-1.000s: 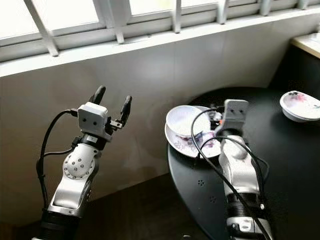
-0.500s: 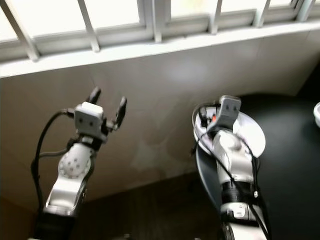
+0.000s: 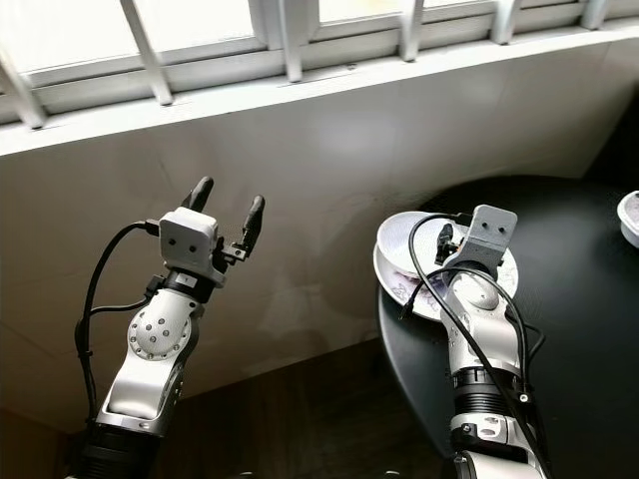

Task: Kitchen organization

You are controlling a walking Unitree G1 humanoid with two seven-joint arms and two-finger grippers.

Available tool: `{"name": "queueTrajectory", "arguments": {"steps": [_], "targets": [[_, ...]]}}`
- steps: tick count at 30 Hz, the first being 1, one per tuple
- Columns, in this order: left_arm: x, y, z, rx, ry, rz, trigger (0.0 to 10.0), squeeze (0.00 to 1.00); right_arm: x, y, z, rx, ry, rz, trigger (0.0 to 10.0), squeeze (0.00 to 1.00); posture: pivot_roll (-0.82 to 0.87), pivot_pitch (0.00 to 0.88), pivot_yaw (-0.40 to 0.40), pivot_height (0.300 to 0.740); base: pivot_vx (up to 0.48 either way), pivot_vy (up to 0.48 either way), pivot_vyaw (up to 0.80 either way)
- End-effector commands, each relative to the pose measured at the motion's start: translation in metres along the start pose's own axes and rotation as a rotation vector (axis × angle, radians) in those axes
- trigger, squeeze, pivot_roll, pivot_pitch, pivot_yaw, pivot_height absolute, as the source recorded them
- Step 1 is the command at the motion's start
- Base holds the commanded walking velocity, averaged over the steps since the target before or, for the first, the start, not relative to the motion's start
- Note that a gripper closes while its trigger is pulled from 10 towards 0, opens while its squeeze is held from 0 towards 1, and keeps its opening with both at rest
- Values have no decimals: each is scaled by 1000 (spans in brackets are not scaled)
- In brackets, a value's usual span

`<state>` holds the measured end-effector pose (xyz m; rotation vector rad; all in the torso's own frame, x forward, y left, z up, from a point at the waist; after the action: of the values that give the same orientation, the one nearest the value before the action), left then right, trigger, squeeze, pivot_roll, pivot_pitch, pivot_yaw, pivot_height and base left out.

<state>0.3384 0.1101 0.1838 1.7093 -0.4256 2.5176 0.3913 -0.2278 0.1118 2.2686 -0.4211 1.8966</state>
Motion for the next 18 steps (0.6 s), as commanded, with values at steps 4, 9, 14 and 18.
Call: {"name": "queueTrajectory", "arguments": {"steps": [4,9,14,18], "targets": [[1,1,0,-5,3,12,10000,0,-23,-8,0,24,-125,94,10000,0,7,26,9,740,0,0,0],[1,1,0,-5,3,12,10000,0,-34,-18,1,64,-202,187,10000,0,9,24,8,740,0,0,0],[0,1,0,-5,1,14,10000,0,-38,-21,1,76,-239,224,10000,0,9,22,7,740,0,0,0],[0,2,0,-6,0,14,10000,0,-39,-22,1,78,-256,281,0,0,9,22,7,740,0,0,0]]}}
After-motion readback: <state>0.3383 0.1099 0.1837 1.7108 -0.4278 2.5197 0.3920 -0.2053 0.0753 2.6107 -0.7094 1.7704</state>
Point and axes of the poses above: a point about 5 cm out from each wrist's last joint towards the gripper, its own z axis pointing out of the wrist towards the gripper, its own x axis along the axis of the wrist's last joint, y = z × x, the point moved 6 cm from there along z, pointing out of the wrist towards the gripper, and after that the axes turned 3 degrees about -z, right-handed, at the moved point
